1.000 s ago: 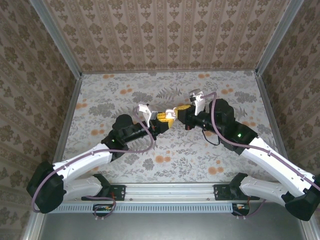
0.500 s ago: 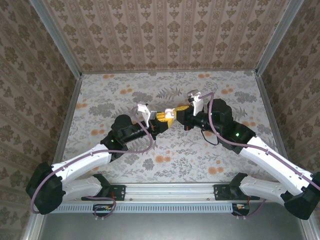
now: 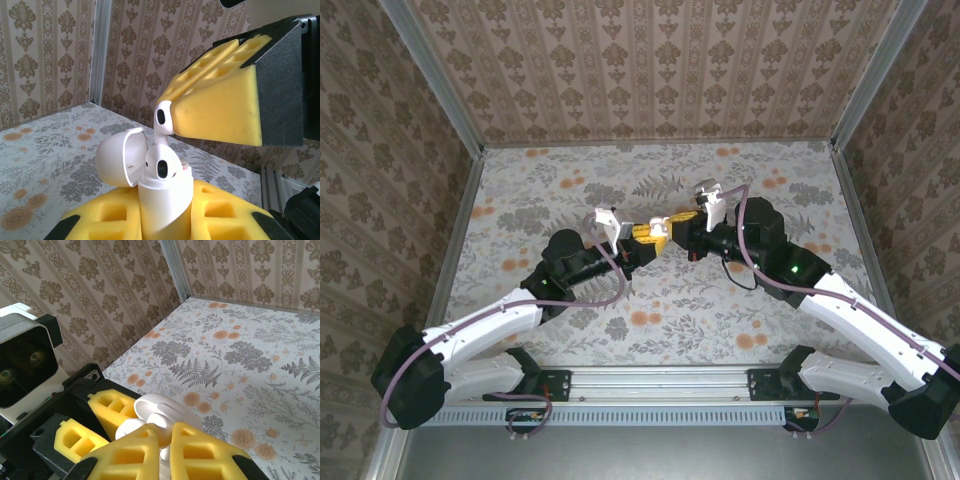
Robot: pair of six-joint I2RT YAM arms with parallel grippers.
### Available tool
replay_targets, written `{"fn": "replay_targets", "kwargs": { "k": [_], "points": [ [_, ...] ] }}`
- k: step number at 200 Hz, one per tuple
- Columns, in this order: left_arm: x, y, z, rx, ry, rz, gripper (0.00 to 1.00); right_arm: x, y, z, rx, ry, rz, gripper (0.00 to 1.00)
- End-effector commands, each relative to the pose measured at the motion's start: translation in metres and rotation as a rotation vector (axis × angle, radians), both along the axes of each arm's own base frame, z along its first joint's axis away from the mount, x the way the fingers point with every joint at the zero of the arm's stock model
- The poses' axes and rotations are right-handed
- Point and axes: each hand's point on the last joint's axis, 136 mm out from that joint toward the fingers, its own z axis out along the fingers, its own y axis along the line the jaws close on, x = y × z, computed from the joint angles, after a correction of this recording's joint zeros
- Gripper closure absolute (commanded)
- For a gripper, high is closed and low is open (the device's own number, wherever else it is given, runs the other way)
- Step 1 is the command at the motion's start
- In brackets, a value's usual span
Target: Insert the wireless bluetooth earbuds into the charging case
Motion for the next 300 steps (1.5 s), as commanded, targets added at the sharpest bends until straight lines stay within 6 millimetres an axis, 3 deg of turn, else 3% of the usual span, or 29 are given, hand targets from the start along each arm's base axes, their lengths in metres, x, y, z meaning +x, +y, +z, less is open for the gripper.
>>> {"fn": "replay_targets", "kwargs": {
  "k": [1, 87, 231, 300],
  "points": [
    [0.002, 0.006, 0.031, -0.070, -0.055, 0.027, 1.00, -0.023, 0.015, -0.009, -0.012, 0.035, 0.123, 0.91],
    [0.001, 0.006, 0.031, -0.065, -0.055, 0.023, 1.00, -0.020, 0.005, 0.001, -0.022, 0.018, 0.074, 0.91],
    [0.001, 0.004, 0.029, -0.060, -0.053, 0.016, 1.00, -0.017, 0.008, -0.010, -0.040, 0.058, 0.071, 0.91],
    [0.003, 0.005, 0.025, -0.053, -0.050, 0.025, 1.00, -0.015, 0.004, -0.010, -0.053, 0.048, 0.051, 0.80]
  ]
}}
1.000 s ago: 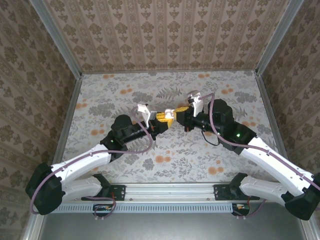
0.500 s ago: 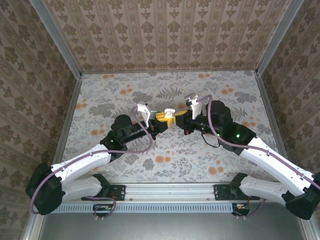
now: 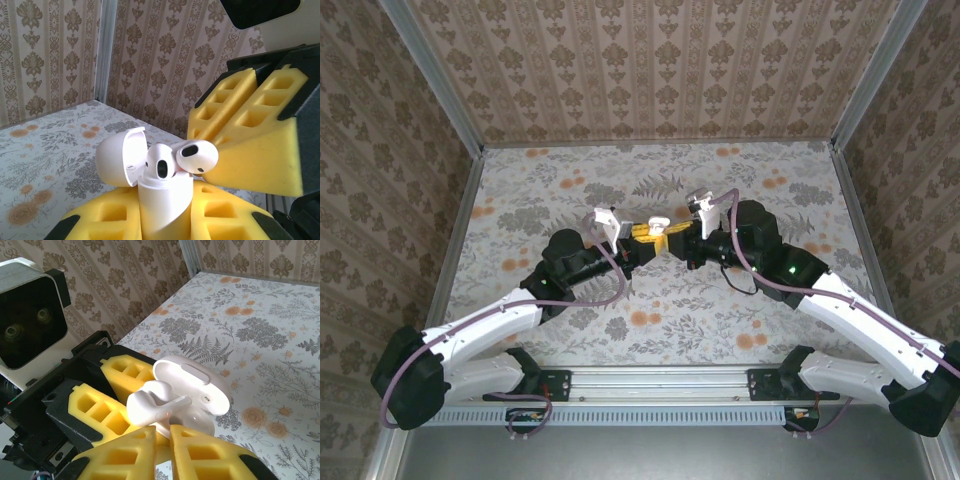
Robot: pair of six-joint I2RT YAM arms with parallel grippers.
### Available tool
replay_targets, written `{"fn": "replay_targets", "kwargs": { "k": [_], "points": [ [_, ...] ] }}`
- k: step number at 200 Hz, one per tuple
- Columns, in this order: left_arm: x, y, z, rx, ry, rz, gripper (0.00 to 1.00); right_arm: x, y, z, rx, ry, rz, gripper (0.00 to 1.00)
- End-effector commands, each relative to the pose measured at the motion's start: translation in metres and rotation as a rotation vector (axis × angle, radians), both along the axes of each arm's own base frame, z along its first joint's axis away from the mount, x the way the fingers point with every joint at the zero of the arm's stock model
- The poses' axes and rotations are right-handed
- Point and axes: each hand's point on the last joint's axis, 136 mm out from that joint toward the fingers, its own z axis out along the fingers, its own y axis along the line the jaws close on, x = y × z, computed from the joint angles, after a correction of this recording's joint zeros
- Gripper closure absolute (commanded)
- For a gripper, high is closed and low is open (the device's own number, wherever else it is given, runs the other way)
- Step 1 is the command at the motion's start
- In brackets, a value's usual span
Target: Insert the wireless bluetooth earbuds into the charging case
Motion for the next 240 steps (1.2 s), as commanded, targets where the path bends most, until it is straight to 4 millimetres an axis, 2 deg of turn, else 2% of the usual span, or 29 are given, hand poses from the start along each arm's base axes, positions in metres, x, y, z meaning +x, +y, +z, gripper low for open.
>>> {"fn": "replay_targets", "kwargs": {
  "k": [1, 57, 92, 162, 205, 228, 236, 240],
  "points": [
    [0.000, 0.004, 0.028, -0.063, -0.061, 0.009, 1.00, -0.002, -0.002, 0.007, -0.004, -0.017, -0.002, 0.80],
    [0.001, 0.004, 0.020, -0.048, -0.053, 0.013, 1.00, 0.002, 0.000, 0.004, -0.019, -0.033, -0.003, 0.70],
    [0.006, 0.007, -0.002, -0.014, -0.041, 0.030, 1.00, 0.011, 0.006, -0.011, -0.039, -0.016, -0.001, 0.68],
    [0.016, 0.015, -0.072, 0.089, 0.026, 0.063, 1.00, 0.030, 0.017, -0.070, -0.076, 0.103, 0.005, 0.78],
    [0.019, 0.016, -0.121, 0.172, 0.075, 0.067, 1.00, 0.046, 0.015, -0.130, -0.075, 0.226, -0.009, 0.83],
    [0.020, 0.017, -0.146, 0.220, 0.107, 0.066, 1.00, 0.052, 0.013, -0.154, -0.048, 0.292, -0.016, 0.84],
    [0.020, 0.017, -0.155, 0.236, 0.117, 0.063, 1.00, 0.052, 0.013, -0.155, -0.041, 0.293, -0.015, 0.84],
    [0.020, 0.017, -0.160, 0.244, 0.122, 0.062, 1.00, 0.053, 0.013, -0.167, -0.057, 0.319, -0.014, 0.84]
  ]
}}
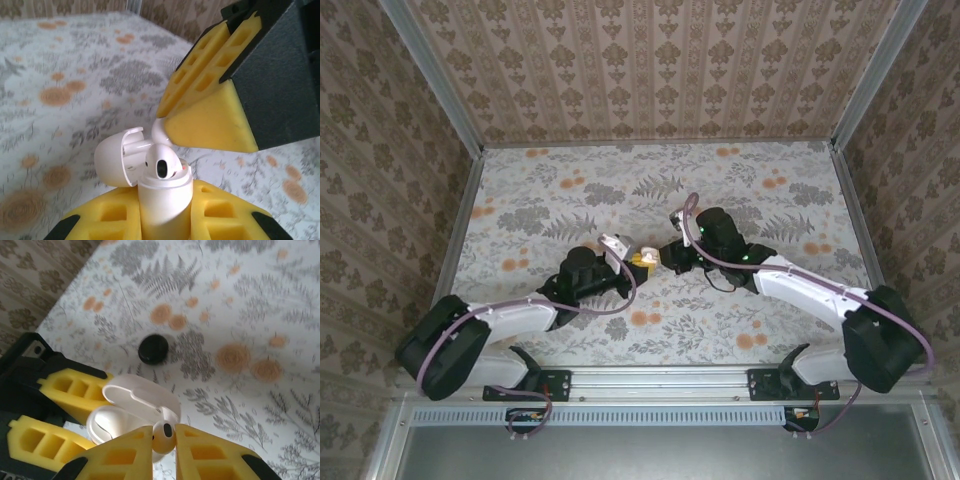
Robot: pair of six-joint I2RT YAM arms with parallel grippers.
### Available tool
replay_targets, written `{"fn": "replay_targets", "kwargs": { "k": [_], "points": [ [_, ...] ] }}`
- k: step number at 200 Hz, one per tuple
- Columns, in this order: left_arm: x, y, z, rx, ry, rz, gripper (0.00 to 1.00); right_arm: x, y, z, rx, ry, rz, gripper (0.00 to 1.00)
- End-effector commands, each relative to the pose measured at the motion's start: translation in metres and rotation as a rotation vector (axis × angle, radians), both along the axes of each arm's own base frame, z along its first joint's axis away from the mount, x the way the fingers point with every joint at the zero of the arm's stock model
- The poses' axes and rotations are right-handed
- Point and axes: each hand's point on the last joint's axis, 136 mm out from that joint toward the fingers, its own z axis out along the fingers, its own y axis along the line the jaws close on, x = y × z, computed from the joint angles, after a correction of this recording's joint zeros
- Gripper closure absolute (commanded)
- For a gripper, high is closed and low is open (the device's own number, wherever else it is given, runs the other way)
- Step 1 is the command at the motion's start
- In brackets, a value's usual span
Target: Insert the wireless bluetooth earbuds into the charging case
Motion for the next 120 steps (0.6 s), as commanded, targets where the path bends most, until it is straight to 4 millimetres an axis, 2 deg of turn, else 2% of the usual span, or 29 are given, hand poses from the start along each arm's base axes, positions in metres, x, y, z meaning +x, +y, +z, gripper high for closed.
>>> {"fn": "replay_targets", "kwargs": {
  "k": [1, 31, 63, 83, 120],
  "points": [
    [0.000, -0.002, -0.006, -0.002, -0.043, -0.024, 1.00, 0.006, 0.007, -0.011, 0.059, 0.034, 0.005, 0.84],
    [0.001, -0.002, -0.033, 0.036, -0.006, -0.025, 1.00, 0.008, 0.006, -0.034, 0.047, 0.098, 0.009, 0.85],
    [0.002, -0.003, -0.046, 0.041, 0.015, -0.024, 1.00, 0.011, 0.004, -0.048, 0.063, 0.150, -0.005, 0.87],
    [0.002, -0.005, -0.044, 0.028, 0.012, -0.031, 1.00, 0.011, 0.004, -0.044, 0.079, 0.155, -0.009, 0.88],
    [0.000, -0.004, -0.030, 0.016, -0.030, -0.041, 1.00, 0.007, 0.000, -0.019, 0.079, 0.123, -0.007, 0.89]
  ]
}}
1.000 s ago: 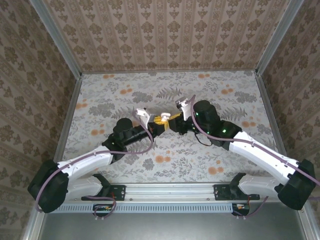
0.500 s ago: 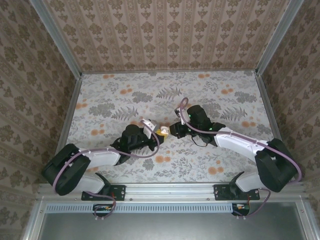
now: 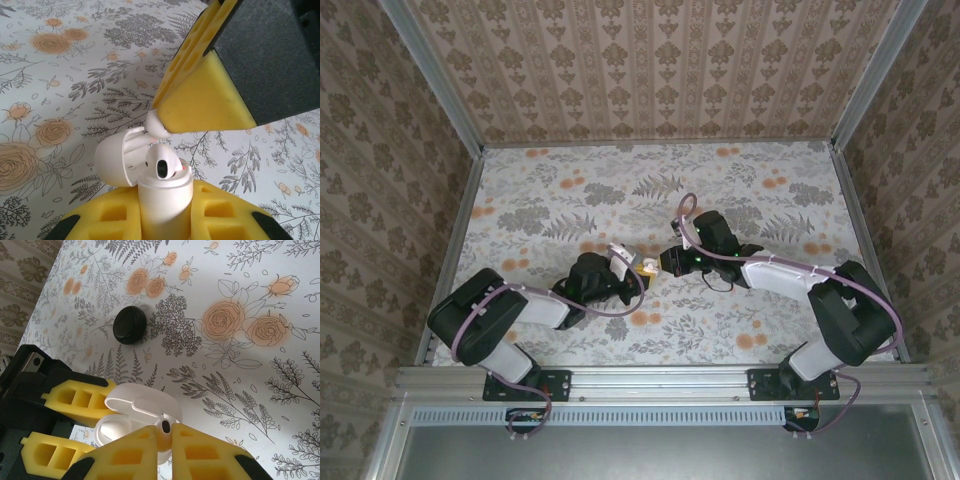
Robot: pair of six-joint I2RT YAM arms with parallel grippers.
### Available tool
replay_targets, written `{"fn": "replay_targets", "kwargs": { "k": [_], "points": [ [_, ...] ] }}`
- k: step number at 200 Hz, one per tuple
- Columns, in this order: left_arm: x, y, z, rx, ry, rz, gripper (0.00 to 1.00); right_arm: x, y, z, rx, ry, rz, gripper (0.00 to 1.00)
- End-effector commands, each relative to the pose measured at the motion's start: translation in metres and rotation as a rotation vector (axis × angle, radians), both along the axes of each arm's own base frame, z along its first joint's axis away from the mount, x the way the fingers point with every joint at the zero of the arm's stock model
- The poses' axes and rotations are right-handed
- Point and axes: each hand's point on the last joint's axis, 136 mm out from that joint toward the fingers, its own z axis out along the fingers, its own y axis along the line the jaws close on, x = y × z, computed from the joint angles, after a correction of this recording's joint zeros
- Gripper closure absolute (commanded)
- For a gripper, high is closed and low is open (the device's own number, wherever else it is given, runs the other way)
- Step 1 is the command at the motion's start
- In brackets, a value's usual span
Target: Insert the wireless bluetooth earbuds into the charging case
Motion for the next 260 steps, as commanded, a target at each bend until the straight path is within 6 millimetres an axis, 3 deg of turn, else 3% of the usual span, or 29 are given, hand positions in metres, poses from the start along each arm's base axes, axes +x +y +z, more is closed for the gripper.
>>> {"fn": "replay_targets", "kwargs": {
  "k": [1, 18, 22, 40, 150, 194, 260],
  "points": [
    [-0.004, -0.002, 0.024, -0.047, -0.076, -0.036, 1.00, -0.002, -0.001, 0.030, 0.038, -0.041, 0.006, 0.89],
    [-0.004, -0.001, 0.035, -0.050, -0.100, -0.043, 1.00, -0.006, -0.003, 0.042, 0.031, -0.053, 0.013, 0.90],
    [-0.005, -0.001, 0.039, -0.051, -0.105, -0.045, 1.00, -0.007, -0.005, 0.054, 0.044, -0.079, 0.012, 0.90],
    [-0.006, -0.001, 0.050, -0.050, -0.129, -0.051, 1.00, -0.011, -0.008, 0.071, 0.044, -0.111, 0.017, 0.90],
    [-0.031, 0.008, 0.108, -0.065, -0.321, -0.159, 1.00, -0.049, -0.019, 0.151, 0.020, -0.218, 0.156, 0.92],
    [-0.043, 0.012, 0.118, -0.041, -0.375, -0.229, 1.00, -0.067, -0.016, 0.160, -0.016, -0.200, 0.263, 0.92],
    [-0.043, 0.023, 0.133, -0.029, -0.445, -0.256, 1.00, -0.089, -0.007, 0.162, -0.094, -0.132, 0.398, 0.93]
  ]
}}
